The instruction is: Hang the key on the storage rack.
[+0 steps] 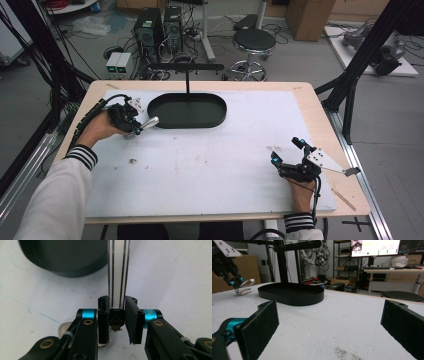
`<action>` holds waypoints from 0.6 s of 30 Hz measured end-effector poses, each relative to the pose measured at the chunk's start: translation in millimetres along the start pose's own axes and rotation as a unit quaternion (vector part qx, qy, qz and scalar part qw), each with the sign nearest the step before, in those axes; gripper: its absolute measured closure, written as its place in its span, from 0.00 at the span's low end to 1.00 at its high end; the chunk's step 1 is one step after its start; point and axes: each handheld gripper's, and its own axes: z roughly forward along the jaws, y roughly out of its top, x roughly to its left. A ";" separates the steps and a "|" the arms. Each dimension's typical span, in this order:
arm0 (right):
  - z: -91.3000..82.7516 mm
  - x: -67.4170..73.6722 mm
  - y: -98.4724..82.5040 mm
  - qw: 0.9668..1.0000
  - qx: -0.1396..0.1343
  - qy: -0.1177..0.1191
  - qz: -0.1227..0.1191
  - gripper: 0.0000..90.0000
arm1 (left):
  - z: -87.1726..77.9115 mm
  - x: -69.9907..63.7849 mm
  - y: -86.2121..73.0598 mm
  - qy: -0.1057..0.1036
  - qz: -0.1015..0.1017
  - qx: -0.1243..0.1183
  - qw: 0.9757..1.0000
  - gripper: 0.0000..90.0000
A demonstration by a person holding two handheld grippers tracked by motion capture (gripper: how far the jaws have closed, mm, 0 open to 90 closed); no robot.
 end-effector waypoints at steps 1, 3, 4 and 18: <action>0.3 -0.3 0.0 1.000 -0.001 0.001 -0.003 0.01 | -3.0 0.7 -0.1 -0.001 -0.007 -0.013 1.000 0.82; 0.2 -0.3 0.1 1.000 -0.001 0.001 -0.005 0.01 | -7.7 1.3 0.3 0.004 -0.011 -0.030 0.999 0.82; 0.3 -0.3 0.1 1.000 -0.001 0.000 -0.005 0.01 | -9.5 1.6 0.5 0.005 -0.013 -0.038 0.999 0.82; 0.1 0.0 0.0 1.000 0.000 0.001 0.000 0.01 | -18.8 9.7 5.6 0.002 -0.075 -0.152 0.985 0.82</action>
